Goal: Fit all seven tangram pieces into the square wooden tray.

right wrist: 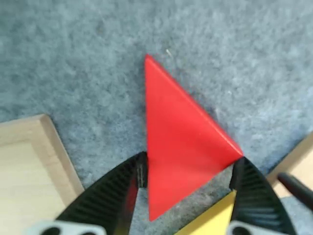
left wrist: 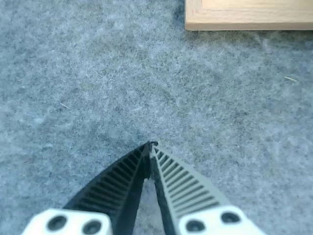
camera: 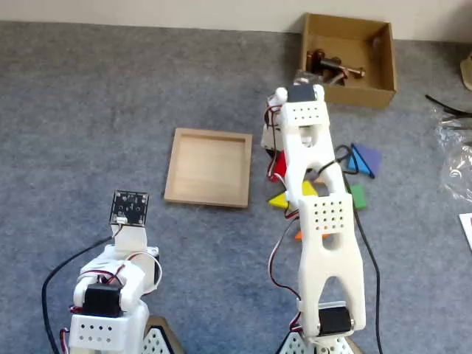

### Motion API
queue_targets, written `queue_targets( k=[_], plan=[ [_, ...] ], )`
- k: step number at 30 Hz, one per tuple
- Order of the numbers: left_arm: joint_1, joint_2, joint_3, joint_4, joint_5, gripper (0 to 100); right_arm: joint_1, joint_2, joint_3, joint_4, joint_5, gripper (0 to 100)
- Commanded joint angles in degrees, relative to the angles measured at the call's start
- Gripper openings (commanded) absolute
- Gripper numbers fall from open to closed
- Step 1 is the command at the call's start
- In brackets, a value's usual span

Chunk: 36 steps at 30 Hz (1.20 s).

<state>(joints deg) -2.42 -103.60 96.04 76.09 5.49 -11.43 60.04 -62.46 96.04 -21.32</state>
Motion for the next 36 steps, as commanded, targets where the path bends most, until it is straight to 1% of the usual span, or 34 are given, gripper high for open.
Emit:
queue_targets(
  k=[1, 5, 9, 13, 17, 23, 28, 30, 36],
  plan=[
    [1.0, -0.4, 1.1, -0.2, 0.4, 1, 0.6, -0.9, -3.1, -0.2, 1.1, 26.0],
    [1.0, -0.4, 1.1, -0.2, 0.4, 1, 0.6, -0.9, -3.1, -0.2, 1.3, 26.0],
    [1.0, -0.4, 1.1, -0.2, 0.4, 1, 0.6, -0.9, -3.1, 0.1, 5.3, 26.0],
    [1.0, -0.4, 1.1, -0.2, 0.4, 1, 0.6, -1.4, -3.1, 0.8, 5.7, 26.0],
    [1.0, -0.4, 1.1, -0.2, 0.4, 1, 0.6, -1.2, -3.1, 0.8, 13.5, 26.0],
    [1.0, -0.4, 1.1, -0.2, 0.4, 1, 0.6, -1.0, -3.0, 0.9, 20.9, 26.0],
    [1.0, -0.4, 1.1, -0.2, 0.4, 1, -0.2, -0.9, -3.1, 3.6, 33.0, 25.7],
    [1.0, -0.4, 1.1, -0.2, 0.4, 1, -0.5, -0.9, -2.8, 3.6, 34.1, 25.7],
    [1.0, -0.4, 1.1, -0.2, 0.4, 1, -1.3, -0.9, -2.8, 3.6, 34.2, 25.7]
  ],
)
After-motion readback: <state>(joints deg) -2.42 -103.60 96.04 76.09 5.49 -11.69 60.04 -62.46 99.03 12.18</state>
